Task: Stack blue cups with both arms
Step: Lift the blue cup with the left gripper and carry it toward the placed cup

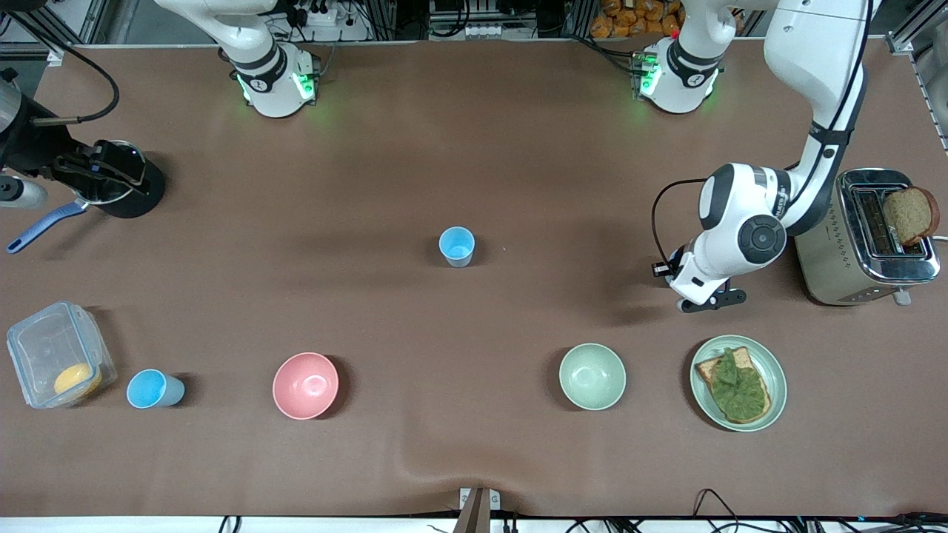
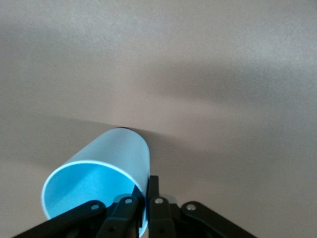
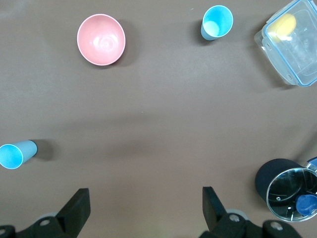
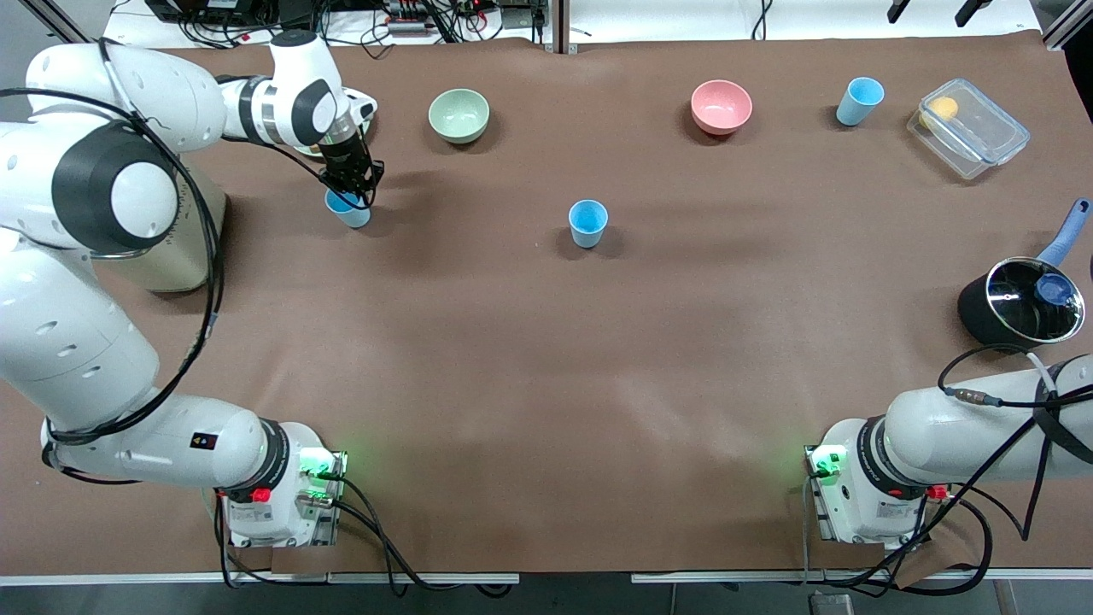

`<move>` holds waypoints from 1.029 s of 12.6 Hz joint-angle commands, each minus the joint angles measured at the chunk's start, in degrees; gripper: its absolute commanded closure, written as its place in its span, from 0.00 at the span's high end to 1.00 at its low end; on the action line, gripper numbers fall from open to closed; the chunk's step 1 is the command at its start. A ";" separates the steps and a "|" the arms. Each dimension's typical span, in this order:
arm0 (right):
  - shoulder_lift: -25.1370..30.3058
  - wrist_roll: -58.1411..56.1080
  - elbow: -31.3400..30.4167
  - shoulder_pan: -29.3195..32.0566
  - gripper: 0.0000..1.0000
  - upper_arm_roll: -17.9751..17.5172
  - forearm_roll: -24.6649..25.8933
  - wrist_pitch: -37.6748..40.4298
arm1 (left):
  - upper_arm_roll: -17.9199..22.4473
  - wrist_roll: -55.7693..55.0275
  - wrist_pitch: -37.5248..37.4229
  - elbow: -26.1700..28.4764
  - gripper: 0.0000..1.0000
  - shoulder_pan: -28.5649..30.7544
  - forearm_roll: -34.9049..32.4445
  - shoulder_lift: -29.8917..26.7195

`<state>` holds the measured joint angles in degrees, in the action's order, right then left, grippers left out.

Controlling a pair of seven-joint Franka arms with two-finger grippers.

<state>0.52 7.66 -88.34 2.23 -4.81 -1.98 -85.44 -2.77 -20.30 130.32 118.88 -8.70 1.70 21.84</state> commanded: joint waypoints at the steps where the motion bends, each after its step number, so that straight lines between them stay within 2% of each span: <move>1: 0.62 1.04 -0.16 0.15 1.00 -0.19 -0.66 0.19 | -0.30 0.44 0.73 0.38 0.00 0.09 0.50 -0.57; 4: 0.44 1.13 -0.16 0.32 1.00 -0.19 -0.66 0.19 | -0.30 -3.16 -4.17 -2.16 0.00 -0.61 0.41 -4.34; 8: 0.62 0.25 -0.08 1.37 1.00 0.59 -0.57 0.54 | -0.30 -11.14 -8.05 -5.49 0.00 -5.25 -0.81 -5.06; 13: 0.88 0.07 -0.08 2.34 1.00 0.60 -0.57 1.42 | -0.48 -20.65 -20.87 -17.00 0.00 -8.96 -0.47 -3.91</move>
<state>0.53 7.80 -88.33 3.64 -3.66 -1.98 -84.68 -3.50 -38.32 114.67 107.15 -17.22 1.69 17.04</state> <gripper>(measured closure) 0.000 0.956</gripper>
